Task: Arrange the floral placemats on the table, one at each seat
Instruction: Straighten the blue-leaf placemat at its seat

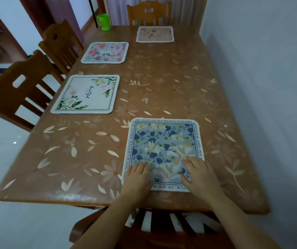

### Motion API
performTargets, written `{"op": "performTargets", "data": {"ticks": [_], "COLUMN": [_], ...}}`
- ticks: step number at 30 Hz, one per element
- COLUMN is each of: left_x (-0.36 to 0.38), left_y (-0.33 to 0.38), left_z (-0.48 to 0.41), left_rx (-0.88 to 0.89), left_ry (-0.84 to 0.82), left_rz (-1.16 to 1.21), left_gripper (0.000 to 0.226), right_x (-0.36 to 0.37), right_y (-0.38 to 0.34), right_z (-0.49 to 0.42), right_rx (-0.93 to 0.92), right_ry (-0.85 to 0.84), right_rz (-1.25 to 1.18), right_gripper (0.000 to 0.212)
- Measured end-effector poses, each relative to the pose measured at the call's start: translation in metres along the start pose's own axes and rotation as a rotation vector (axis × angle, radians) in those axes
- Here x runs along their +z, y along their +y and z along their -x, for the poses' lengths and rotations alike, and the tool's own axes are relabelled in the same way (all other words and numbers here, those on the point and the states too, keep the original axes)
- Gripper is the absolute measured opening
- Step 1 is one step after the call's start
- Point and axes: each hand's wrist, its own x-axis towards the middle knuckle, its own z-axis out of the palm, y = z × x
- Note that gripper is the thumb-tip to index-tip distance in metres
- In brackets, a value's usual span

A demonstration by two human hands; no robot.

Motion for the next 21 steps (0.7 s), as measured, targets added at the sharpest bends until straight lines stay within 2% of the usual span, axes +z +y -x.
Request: {"op": "performTargets", "data": {"ticks": [6,10,13,21], "left_x": [0.019,0.026,0.027,0.025], "left_y": [-0.002,-0.006,-0.008,-0.008], "left_z": [0.000,0.002,0.004,0.006], "left_rx": [-0.015,0.010,0.018,0.022], "left_ry": [-0.079,-0.123,-0.143,-0.176], "left_rz": [0.083,0.049,0.023,-0.029], "left_gripper": [0.046,0.043,0.037,0.021], "right_x": [0.030,0.042,0.047,0.055], "right_y": [0.010,0.012,0.012,0.015], "right_z": [0.017,0.019,0.020,0.021], "right_rx": [-0.025,-0.042,-0.039,0.017], "right_ry": [-0.170,-0.257,-0.315,-0.310], "right_rz": [-0.032,-0.024,0.001,-0.004], "right_gripper": [0.045,0.048,0.043,0.018]}}
